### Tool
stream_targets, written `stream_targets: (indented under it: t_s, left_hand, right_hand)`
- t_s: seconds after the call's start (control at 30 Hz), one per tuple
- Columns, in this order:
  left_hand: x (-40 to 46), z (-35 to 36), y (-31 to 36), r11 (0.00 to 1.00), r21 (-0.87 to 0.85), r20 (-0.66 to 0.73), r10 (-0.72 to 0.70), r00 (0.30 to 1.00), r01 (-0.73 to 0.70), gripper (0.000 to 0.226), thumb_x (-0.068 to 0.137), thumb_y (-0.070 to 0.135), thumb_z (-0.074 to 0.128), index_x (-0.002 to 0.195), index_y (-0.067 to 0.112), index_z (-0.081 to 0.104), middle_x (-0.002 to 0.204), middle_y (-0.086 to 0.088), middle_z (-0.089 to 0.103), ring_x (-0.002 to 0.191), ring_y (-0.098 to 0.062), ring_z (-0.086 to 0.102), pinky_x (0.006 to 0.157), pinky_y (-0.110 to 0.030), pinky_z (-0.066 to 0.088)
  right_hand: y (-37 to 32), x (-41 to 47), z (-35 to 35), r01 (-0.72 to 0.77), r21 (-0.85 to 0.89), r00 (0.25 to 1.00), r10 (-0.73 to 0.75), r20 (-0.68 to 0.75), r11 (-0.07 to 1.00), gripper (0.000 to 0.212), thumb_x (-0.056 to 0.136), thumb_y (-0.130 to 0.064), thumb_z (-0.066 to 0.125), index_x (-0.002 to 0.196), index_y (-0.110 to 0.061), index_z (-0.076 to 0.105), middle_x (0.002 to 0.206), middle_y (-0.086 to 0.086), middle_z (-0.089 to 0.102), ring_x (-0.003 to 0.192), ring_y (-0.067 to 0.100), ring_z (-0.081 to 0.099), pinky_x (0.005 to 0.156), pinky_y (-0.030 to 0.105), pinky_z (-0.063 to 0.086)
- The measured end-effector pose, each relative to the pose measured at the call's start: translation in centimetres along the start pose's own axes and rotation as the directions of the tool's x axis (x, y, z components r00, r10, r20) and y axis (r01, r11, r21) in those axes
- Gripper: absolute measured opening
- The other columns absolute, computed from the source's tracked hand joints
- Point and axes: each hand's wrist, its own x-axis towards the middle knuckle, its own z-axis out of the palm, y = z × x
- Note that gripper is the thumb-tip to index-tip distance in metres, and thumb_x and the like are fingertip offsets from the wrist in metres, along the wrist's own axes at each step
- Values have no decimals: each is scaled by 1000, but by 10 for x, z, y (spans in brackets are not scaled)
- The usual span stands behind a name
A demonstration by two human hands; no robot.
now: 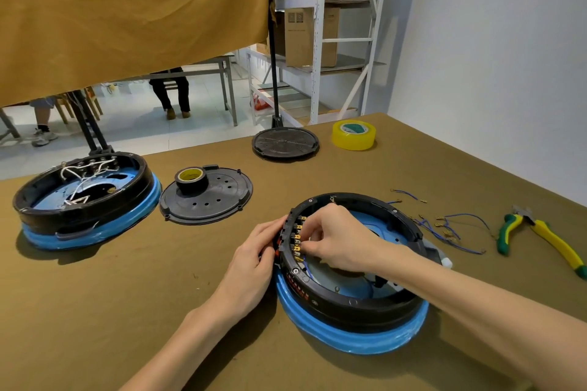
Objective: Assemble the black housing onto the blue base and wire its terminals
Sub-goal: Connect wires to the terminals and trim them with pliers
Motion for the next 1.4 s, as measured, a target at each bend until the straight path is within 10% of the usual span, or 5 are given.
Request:
stream_targets:
  t_s: [0.63, 0.9, 1.23, 1.4]
  left_hand:
    - [-1, 0, -4, 996, 76, -27, 51, 998, -49, 60, 107, 8, 40, 137, 60, 42, 136, 41, 50, 134, 12, 44, 104, 0, 31]
    - [-3, 6, -5, 994, 112, -33, 17, 999, -13, 57, 107, 7, 39, 151, 43, 42, 140, 24, 53, 134, 3, 46, 117, -36, 39]
    - [-5, 5, -1, 997, 79, -56, 30, 998, -25, 62, 105, 1, 39, 142, 50, 47, 137, 32, 54, 135, 6, 47, 117, -33, 40]
    - [-5, 5, -1, 995, 93, -41, 38, 998, -34, 59, 106, 2, 37, 147, 43, 46, 142, 28, 53, 136, 7, 44, 118, -33, 38]
  right_hand:
    - [-19, -16, 2, -88, -3, 995, 88, 45, 996, 7, 86, -19, 77, 92, -15, 79, 64, -9, 67, 53, -3, 59, 56, 14, 47]
    - [-18, -10, 9, -58, -51, 998, 59, 32, 997, 26, 88, -10, 73, 68, -27, 69, 64, -8, 69, 61, 2, 64, 59, 21, 50]
    - [-9, -17, -3, -64, 53, 996, 60, 69, 997, 8, 87, -25, 79, 91, -18, 79, 67, -8, 71, 60, 1, 64, 60, 18, 51]
    - [17, -18, -41, -71, -184, 946, 8, -323, 980, 17, 94, -21, 67, 109, -26, 74, 85, -10, 65, 77, 12, 63, 72, 39, 56]
